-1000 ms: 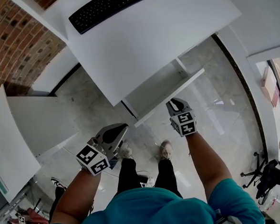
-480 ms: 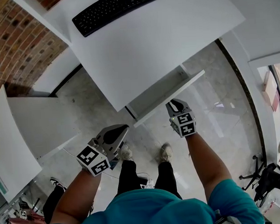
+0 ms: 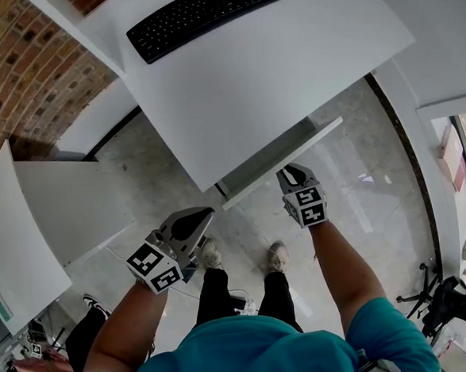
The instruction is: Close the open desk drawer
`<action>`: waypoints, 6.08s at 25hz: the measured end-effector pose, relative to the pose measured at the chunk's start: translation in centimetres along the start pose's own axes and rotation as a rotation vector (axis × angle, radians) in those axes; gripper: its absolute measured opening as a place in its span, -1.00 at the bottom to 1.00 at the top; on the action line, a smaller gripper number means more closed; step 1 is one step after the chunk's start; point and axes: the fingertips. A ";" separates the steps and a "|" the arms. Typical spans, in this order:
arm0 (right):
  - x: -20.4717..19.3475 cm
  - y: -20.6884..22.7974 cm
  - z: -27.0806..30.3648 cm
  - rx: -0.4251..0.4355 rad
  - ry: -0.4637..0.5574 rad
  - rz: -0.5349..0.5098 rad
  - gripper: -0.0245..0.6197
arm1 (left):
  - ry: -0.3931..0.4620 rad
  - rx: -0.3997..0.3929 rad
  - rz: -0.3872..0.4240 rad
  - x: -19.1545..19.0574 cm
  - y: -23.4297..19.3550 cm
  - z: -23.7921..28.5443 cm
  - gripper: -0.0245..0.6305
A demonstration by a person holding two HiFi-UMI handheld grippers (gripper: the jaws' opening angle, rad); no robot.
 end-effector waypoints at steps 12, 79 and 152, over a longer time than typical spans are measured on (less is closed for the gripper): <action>1.7 -0.1 2.2 0.014 0.000 -0.028 -0.68 | 0.018 0.014 -0.004 0.7 -1.4 -0.6 -0.88; 13.5 -1.6 -13.3 0.046 0.148 -0.180 -0.78 | 0.147 -0.004 0.141 10.2 10.7 -0.9 -0.88; 30.3 -5.8 -48.6 0.151 0.637 -0.065 -0.86 | 0.302 -0.087 0.360 20.9 32.1 -7.2 -0.88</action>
Point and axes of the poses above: the fingertips, and each gripper's own axes: z forward along the fingers, y to its right, x out of its top, and after that the axes turned 8 degrees about y, right-handed
